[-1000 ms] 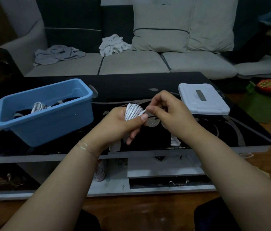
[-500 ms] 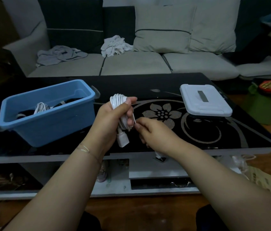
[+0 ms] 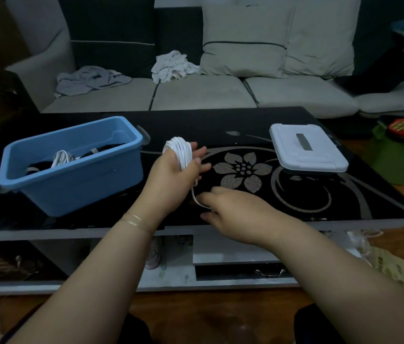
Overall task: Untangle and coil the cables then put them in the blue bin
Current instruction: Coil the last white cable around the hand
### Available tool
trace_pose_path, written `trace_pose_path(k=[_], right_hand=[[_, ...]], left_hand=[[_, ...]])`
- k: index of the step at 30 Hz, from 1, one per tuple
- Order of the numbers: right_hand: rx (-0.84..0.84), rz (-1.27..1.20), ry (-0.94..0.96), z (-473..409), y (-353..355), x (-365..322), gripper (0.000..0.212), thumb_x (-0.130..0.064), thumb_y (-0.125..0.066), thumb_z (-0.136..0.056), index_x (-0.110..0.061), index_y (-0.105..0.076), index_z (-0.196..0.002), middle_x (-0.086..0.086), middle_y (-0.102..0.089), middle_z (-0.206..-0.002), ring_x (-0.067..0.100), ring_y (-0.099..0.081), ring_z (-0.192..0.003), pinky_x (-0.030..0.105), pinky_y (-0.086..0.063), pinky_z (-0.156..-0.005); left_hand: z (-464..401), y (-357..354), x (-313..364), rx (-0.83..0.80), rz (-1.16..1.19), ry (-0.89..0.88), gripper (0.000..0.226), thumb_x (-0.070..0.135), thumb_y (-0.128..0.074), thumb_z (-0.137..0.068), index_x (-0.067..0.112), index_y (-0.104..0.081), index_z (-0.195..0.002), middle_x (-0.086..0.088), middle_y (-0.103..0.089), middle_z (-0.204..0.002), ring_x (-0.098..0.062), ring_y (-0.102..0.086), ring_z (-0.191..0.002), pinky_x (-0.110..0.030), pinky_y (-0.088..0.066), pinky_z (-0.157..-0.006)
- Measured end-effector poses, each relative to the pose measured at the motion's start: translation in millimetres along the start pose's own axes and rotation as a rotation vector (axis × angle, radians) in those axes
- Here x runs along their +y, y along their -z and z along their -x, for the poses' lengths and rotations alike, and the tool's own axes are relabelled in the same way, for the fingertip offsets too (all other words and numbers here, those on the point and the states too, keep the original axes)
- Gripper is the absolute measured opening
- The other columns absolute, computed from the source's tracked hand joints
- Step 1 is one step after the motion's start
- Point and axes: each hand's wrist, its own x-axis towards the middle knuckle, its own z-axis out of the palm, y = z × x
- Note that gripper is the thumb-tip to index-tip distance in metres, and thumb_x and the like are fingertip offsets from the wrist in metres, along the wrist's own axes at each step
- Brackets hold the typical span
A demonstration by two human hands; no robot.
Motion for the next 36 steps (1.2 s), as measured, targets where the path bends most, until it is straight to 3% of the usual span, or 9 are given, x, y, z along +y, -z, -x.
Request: trace_pose_path(k=[4,9,13,17,18,20,23,27,36], right_hand=[[0.173,0.018,0.065,4,15,-2,0.025,-0.044,-0.056,-0.09,-0.025,-0.061,-0.107,-0.002,-0.06,-0.101,0.021,-0.058,-0.094,0.033,-0.045,-0.068],[0.314,-0.294,-0.102,12,34,9,0.033,-0.05,-0.068,-0.077,-0.036,-0.045,-0.094,-0.01,-0.062,-0.084,0.007,-0.056,-0.074,0.035,-0.048,-0.063],[0.336,-0.502,-0.176,11,32,14,0.046,-0.049,-0.076,-0.069,-0.043,-0.044,-0.102,-0.009,-0.063,-0.088,0.002,-0.059,-0.081,0.036,-0.052,-0.074],[0.364,-0.636,-0.243,10,27,18,0.065,-0.053,-0.08,-0.061,-0.047,-0.04,-0.112,-0.015,-0.055,-0.091,-0.012,-0.053,-0.081,0.019,-0.044,-0.065],[0.377,-0.713,-0.264,9,27,19,0.071,-0.053,-0.082,-0.059,-0.045,-0.041,-0.116,-0.016,-0.054,-0.094,-0.014,-0.053,-0.081,0.015,-0.044,-0.067],[0.336,-0.927,-0.285,8,26,19,0.078,-0.051,-0.082,-0.056,-0.036,-0.044,-0.123,-0.017,-0.057,-0.102,-0.013,-0.058,-0.087,0.01,-0.046,-0.078],[0.161,-1.279,-0.202,8,20,14,0.051,-0.036,-0.076,-0.078,-0.016,-0.056,-0.119,-0.001,-0.073,-0.091,0.012,-0.071,-0.08,0.031,-0.057,-0.081],[0.267,-0.93,-0.219,8,16,14,0.036,-0.059,-0.061,-0.078,-0.027,-0.061,-0.095,0.003,-0.074,-0.081,0.021,-0.071,-0.079,0.05,-0.054,-0.084],[0.371,-0.701,-0.212,1,13,24,0.037,-0.072,-0.038,-0.079,-0.041,-0.053,-0.066,-0.015,-0.066,-0.057,0.0,-0.062,-0.054,0.033,-0.048,-0.065]], left_hand=[[-1,-5,-3,-0.037,-0.523,0.016,0.028,0.032,-0.05,-0.099,0.011,-0.063,-0.113,0.002,-0.067,-0.114,-0.014,-0.064,-0.103,-0.029,-0.049,-0.089],[9,-8,17,-0.331,-0.192,0.144,0.087,0.073,-0.01,-0.085,0.011,-0.069,-0.075,-0.012,-0.07,-0.066,-0.024,-0.071,-0.069,-0.032,-0.057,-0.074],[8,-12,15,-0.447,-0.103,0.151,0.088,0.082,-0.008,-0.075,0.028,-0.071,-0.104,-0.007,-0.063,-0.054,-0.02,-0.066,-0.054,-0.022,-0.055,-0.064],[4,-12,8,-0.534,0.031,0.173,0.101,0.093,-0.018,-0.068,0.007,-0.071,-0.071,-0.003,-0.047,-0.045,-0.016,-0.054,-0.042,-0.021,-0.05,-0.053],[2,-14,6,-0.549,0.125,0.21,0.111,0.093,-0.019,-0.068,-0.007,-0.065,-0.081,-0.001,-0.044,-0.043,-0.015,-0.05,-0.039,-0.021,-0.047,-0.048],[-1,-16,3,-0.566,0.31,0.292,0.108,0.094,-0.019,-0.067,-0.002,-0.066,-0.084,0.0,-0.04,-0.04,-0.014,-0.045,-0.034,-0.021,-0.043,-0.041],[-2,-19,5,-0.577,0.457,0.367,0.094,0.095,-0.023,-0.061,0.015,-0.072,-0.071,0.0,-0.04,-0.037,-0.013,-0.042,-0.03,-0.019,-0.04,-0.038],[-1,-28,7,-0.479,0.4,0.419,0.092,0.084,-0.013,-0.079,0.016,-0.065,-0.046,-0.002,-0.039,-0.034,-0.015,-0.042,-0.029,-0.018,-0.039,-0.039],[-7,-50,20,-0.329,0.361,0.542,0.076,0.052,-0.03,-0.102,0.013,-0.065,-0.047,-0.005,-0.041,-0.035,-0.017,-0.047,-0.03,-0.019,-0.037,-0.035]])
